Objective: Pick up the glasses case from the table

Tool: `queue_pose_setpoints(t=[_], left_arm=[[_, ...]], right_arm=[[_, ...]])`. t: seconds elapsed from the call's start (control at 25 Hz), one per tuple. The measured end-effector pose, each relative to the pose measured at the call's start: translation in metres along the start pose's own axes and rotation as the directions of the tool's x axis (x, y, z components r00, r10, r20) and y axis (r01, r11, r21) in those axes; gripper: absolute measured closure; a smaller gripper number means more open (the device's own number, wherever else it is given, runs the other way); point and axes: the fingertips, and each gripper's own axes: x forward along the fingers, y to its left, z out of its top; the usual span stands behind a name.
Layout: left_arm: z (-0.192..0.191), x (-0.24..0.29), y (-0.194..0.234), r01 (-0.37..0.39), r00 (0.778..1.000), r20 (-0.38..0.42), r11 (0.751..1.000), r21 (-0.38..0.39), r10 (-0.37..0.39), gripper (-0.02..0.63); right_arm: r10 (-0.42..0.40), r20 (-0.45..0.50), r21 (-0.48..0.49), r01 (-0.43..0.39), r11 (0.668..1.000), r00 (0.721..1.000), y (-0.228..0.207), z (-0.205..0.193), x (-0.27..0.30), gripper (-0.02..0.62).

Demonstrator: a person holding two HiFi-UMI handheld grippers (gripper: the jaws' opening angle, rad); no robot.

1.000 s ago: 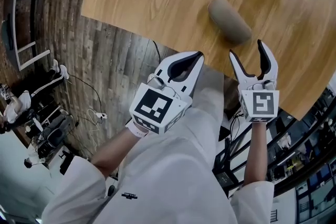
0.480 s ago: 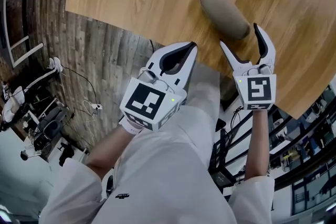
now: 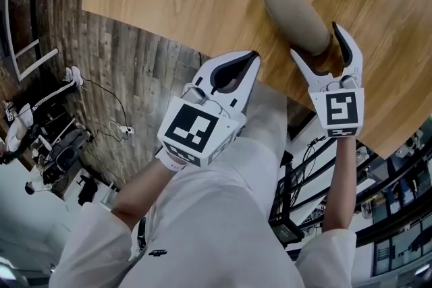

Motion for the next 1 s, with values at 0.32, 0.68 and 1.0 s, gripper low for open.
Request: queue_pose_setpoints(t=[0.32,0.68,1.0], left_arm=[[-0.001,0.008,0.004,-0.005,1.000,-0.003,1.000,0.000,0.005,0.604],[0.001,0.007,0.004,-0.002,1.000,-0.001,1.000,-0.007,0.002,0.604],[0.000,0.000,-0.002,0.003,1.000,0.021,1.000,-0.003,-0.003,0.604]], right_arm=[[0.044,-0.001,-0.073,-0.044,0.996,0.999,0.002,-0.002,0.013,0.175],[0.066,-0.017,-0.146,-0.067,0.987,0.998,0.007,-0.002,0.020,0.215],[0.042,0.007,-0.133,-0.041,0.990,0.999,0.012,0.000,0.013,0.218]])
